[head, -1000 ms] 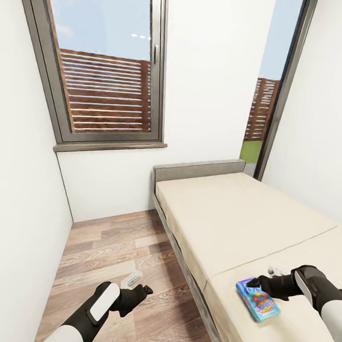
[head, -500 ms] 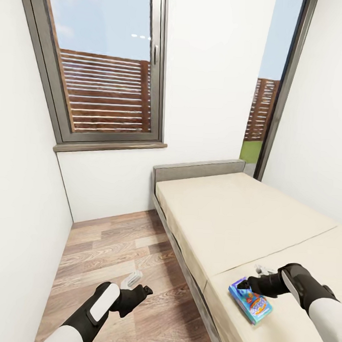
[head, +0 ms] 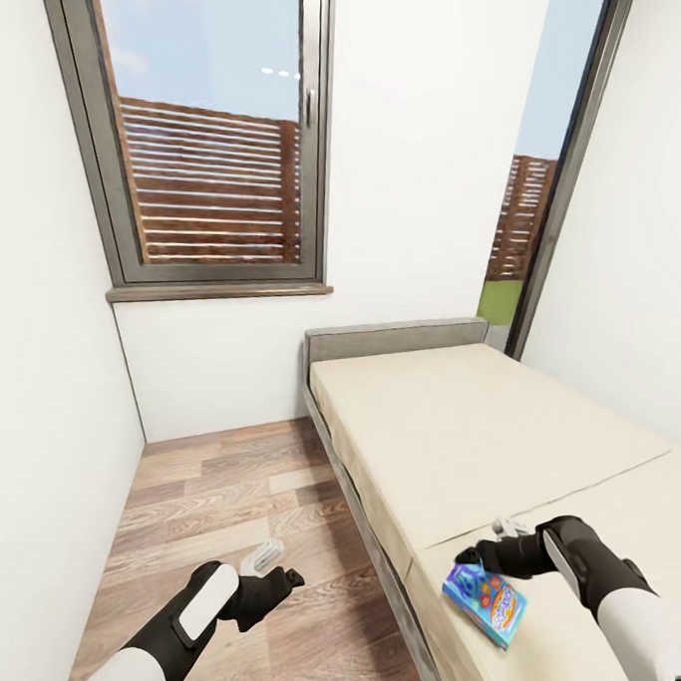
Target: Put all the toys in the child's room - the three board games (two on the bed and one on the table), the two jigsaw puzzles on the table, and the tennis ball on the table - inside the toy box on the table in the child's room.
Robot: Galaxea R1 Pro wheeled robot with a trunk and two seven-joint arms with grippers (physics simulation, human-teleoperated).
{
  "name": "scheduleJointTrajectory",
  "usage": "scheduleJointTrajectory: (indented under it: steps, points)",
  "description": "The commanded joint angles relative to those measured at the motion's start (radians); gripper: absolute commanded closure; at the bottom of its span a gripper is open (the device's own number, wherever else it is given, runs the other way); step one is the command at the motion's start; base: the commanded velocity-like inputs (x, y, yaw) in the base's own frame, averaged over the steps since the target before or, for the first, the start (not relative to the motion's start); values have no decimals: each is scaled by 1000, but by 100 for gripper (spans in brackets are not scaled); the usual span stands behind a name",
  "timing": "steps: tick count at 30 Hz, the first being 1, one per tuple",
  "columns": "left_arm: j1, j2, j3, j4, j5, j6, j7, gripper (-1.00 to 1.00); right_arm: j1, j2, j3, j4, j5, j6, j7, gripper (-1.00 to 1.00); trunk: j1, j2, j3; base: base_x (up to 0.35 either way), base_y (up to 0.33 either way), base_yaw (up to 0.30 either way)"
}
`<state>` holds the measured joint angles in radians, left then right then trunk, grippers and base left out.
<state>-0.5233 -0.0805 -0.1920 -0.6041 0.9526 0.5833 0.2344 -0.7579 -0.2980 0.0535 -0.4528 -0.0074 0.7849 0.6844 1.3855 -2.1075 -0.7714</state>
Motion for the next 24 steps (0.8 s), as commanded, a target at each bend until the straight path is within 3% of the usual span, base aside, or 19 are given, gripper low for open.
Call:
scheduleJointTrajectory:
  steps: [1,24]
  points:
    - [0,1,-3,-2,11,1,10,-100,0,-1,6,-5,0,1,3,-100,0,0,-1,0,0,0]
    - [-1,1,-3,-2,9,1,10,-100,0,0,1,-20,-6,-27,5,-100,0,0,-1,0,0,0]
